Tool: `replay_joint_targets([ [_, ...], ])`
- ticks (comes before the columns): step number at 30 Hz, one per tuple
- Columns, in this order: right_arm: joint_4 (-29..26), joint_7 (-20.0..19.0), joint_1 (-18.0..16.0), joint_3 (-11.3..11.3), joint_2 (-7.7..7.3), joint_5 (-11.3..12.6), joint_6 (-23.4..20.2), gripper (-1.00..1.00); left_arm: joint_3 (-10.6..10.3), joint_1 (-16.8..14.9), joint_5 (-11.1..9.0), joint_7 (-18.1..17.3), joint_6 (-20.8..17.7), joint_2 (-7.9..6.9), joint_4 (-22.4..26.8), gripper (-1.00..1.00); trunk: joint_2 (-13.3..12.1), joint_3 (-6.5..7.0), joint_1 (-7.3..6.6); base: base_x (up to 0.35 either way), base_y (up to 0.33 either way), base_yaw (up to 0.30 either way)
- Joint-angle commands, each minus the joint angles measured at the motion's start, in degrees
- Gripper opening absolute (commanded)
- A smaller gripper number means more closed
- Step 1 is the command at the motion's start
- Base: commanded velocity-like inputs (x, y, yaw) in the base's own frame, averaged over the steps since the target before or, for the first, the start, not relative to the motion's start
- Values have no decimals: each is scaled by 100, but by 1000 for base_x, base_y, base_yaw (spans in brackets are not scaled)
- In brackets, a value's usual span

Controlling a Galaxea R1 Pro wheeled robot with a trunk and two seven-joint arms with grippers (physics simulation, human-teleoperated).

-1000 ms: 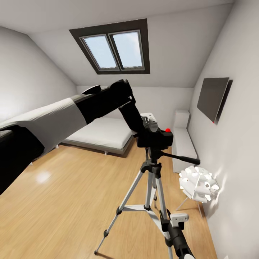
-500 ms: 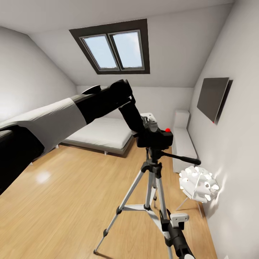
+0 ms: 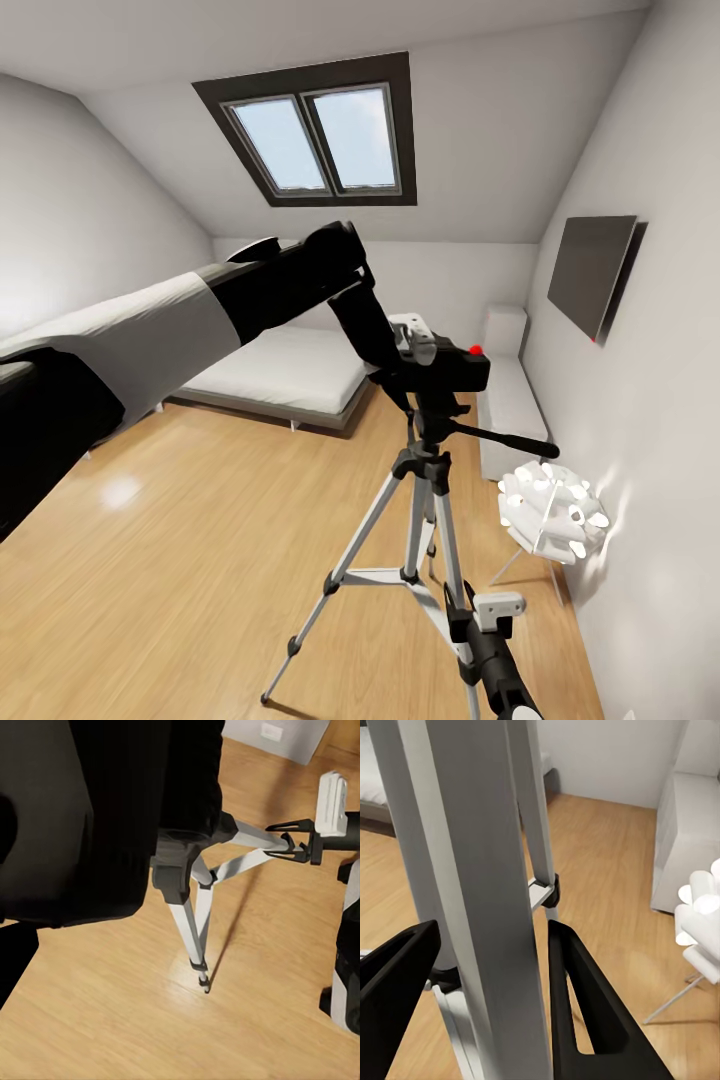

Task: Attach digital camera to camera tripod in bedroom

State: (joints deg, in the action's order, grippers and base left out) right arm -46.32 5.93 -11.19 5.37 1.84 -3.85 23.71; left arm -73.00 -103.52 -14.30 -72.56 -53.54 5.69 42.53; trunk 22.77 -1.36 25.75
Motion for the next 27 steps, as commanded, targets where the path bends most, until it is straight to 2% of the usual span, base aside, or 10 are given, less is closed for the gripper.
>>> replay_joint_targets([
  [1, -7, 57, -6, 34, -4, -90, 2, -100, -13, -11, -38, -4, -42, 1, -4, 100, 15, -13, 4, 0, 0, 0],
  [8, -5, 57, -6, 34, -5, -90, 2, -100, 7, -11, -27, -4, -42, -16, 17, 100, 15, -13, 4, 0, 0, 0],
  [10, -4, 57, -6, 34, -3, -90, 2, -100, 153, -11, -21, 1, -42, -39, 62, 100, 15, -13, 4, 0, 0, 0],
  [12, -5, 57, -6, 34, -4, -90, 2, -100, 469, -11, -12, 5, -42, -62, 103, 100, 15, -13, 4, 0, 0, 0],
  [14, -2, 57, -6, 34, -1, -90, 2, -100, 944, -11, 5, 10, -42, -127, 136, 100, 15, -13, 4, 0, 0, 0],
  [15, -2, 57, -6, 34, -1, -90, 2, -100, 1062, -11, 9, 11, -42, -145, 141, 100, 15, -13, 4, 0, 0, 0],
  [18, -2, 57, -6, 34, -1, -90, 2, -100, 1592, -13, 41, 18, -42, -249, 152, 100, 15, -13, 4, 0, 0, 0],
  [22, -1, 57, -6, 34, -3, -90, 2, -100, 1965, -17, 122, 21, -47, -383, 151, 100, 15, -13, 4, 0, 0, 0],
  [24, -1, 57, -6, 34, -2, -90, 2, -100, 2073, -18, 172, 22, -48, -451, 151, 100, 15, -13, 4, 0, 0, 0],
  [27, -1, 57, -6, 34, -2, -90, 2, -100, 2315, -17, 293, 22, -50, -683, 151, 100, 15, -13, 4, 0, 0, 0],
])
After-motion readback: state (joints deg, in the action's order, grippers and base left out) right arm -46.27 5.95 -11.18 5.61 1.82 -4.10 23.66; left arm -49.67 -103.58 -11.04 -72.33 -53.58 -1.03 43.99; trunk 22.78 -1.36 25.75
